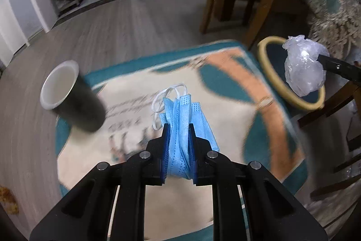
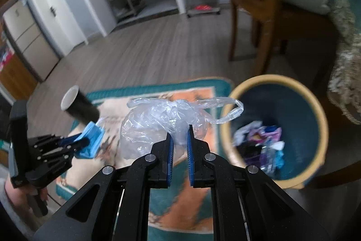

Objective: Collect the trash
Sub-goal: 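Carry the mask and plastic bag over the wastebasket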

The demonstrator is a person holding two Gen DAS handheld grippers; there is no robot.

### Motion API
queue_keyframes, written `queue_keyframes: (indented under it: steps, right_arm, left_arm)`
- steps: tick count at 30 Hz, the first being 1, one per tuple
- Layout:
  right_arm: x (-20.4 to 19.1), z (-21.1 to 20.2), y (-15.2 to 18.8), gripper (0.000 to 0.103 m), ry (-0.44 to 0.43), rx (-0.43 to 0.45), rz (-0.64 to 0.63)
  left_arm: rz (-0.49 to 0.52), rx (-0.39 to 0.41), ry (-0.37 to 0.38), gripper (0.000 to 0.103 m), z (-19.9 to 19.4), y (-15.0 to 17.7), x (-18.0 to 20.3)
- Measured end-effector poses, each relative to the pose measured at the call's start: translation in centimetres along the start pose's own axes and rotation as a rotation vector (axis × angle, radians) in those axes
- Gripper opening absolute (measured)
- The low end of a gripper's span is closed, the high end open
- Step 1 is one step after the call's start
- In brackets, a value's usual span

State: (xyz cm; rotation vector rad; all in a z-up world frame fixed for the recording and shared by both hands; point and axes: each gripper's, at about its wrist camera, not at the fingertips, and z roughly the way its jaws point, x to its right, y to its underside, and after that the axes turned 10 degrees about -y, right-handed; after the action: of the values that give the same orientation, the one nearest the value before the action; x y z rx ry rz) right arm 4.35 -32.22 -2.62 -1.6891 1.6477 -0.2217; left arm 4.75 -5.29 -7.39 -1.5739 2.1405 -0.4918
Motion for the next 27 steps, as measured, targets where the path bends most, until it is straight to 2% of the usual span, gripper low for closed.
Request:
queue_keyframes:
  steps: [2,7,10,14,18,22,27]
  right_arm:
    - [1.8,-1.6,-0.6,0.012,0.02,0.029,0.018]
    - [5.9,-4.9,-1.7,0.012,0.047,0.092,0.072]
    - [8.0,-6.6,-1.9,0.012,0.081,0.126,0.092]
    - [11.1,-7.9,-1.8,0.012,0.132,0.149,0.129]
    - [13.8,-7.5,-1.2,0.012,0.205,0.123,0.152]
    - [15.8,-5.6,-0.5,0.012,0.217,0.072,0.192]
    - [16.6,-2.7,0.0,0.012,0.227,0.005,0.223]
  left_arm:
    - [0.014,0.032,0.028,0.014,-0.8,-1.2,1.5]
    - [0.076,0.146,0.135,0.014,-3.7,-5.2,7.7]
    - [0.124,0.187,0.2,0.014,-4.7,-7.3,11.3]
    - [0.214,0.229,0.219,0.015,-4.5,-9.1,15.3]
    - [0.232,0.201,0.248,0.015,-2.1,-9.7,18.2]
    - [0.275,0.161,0.256,0.015,0.3,-9.0,20.5]
    - [0.259,0.119,0.292,0.015,2.7,-9.1,21.8]
